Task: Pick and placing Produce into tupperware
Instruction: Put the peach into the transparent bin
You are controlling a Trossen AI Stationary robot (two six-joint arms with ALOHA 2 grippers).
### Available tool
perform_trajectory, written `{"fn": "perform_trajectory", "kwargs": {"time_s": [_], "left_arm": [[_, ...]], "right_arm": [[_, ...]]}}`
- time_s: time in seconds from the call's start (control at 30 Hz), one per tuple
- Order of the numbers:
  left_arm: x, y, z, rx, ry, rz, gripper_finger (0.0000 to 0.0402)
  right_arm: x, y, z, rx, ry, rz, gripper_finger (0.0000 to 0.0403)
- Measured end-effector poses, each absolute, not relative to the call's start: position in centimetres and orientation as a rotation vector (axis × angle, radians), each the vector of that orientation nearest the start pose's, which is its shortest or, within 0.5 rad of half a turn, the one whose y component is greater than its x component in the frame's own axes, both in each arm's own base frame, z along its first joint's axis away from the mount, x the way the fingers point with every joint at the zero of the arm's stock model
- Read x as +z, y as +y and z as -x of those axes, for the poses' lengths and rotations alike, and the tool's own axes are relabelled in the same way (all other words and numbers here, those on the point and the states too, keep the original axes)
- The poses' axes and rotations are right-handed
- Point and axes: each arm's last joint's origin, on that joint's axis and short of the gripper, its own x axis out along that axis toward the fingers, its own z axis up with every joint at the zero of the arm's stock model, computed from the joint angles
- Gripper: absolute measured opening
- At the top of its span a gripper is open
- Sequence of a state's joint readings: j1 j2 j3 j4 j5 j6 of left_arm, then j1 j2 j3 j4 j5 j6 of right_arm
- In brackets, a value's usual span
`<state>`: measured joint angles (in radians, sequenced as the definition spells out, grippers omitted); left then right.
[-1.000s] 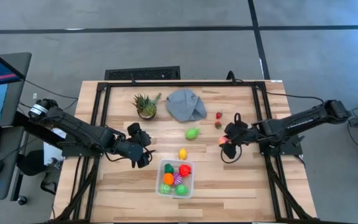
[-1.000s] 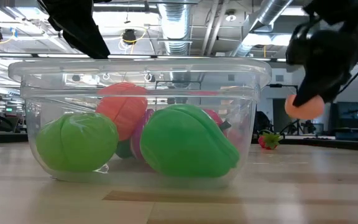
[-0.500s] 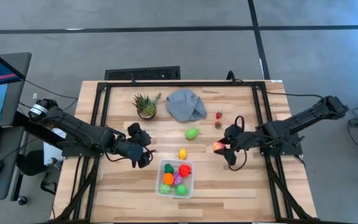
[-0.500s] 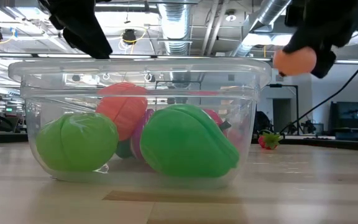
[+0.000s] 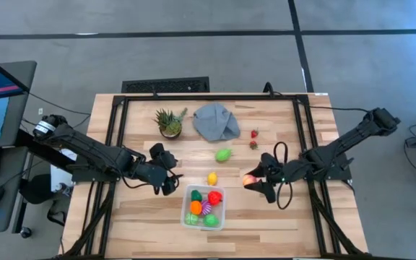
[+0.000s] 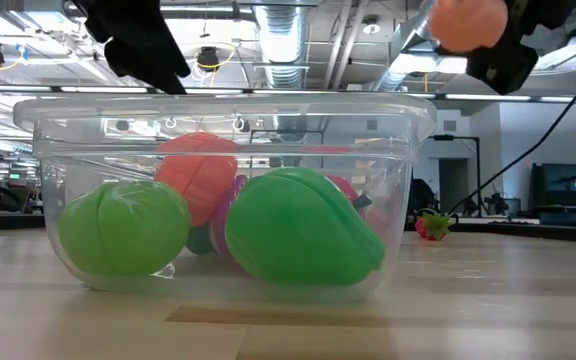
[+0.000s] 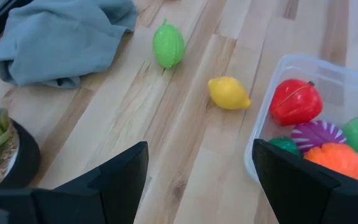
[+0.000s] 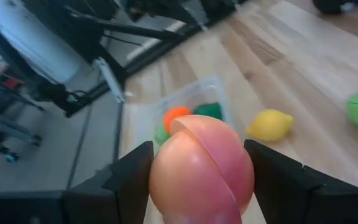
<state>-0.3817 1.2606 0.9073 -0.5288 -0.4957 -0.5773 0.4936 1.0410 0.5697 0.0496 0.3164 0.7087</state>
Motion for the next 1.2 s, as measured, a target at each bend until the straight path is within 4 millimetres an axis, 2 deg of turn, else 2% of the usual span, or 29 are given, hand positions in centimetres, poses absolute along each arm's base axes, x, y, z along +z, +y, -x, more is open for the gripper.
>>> {"fn": "perform_trajectory", "kwargs": {"time_s": [0.23, 0.43, 0.7, 0.97, 1.2], "left_arm": [[25.8, -8.3, -23.9, 0.309, 0.691, 0.192, 0.0279], [26.0, -8.8, -23.9, 0.297, 0.660, 0.196, 0.0279], [26.0, -9.3, -23.7, 0.301, 0.648, 0.200, 0.0279], [26.3, -9.8, -23.3, 0.317, 0.613, 0.204, 0.0279], [27.5, -10.3, -22.0, 0.339, 0.536, 0.198, 0.0279]], "right_arm": [[22.9, 11.0, -21.0, 0.073, 0.376, -0.544, 0.0260], [21.7, 12.2, -22.5, 0.082, 0.331, -0.540, 0.0260], [19.9, 12.9, -24.6, 0.086, 0.269, -0.553, 0.0260], [19.1, 14.2, -28.6, 0.100, 0.282, -0.495, 0.0260], [17.9, 14.9, -31.2, 0.090, 0.313, -0.460, 0.0260]]}}
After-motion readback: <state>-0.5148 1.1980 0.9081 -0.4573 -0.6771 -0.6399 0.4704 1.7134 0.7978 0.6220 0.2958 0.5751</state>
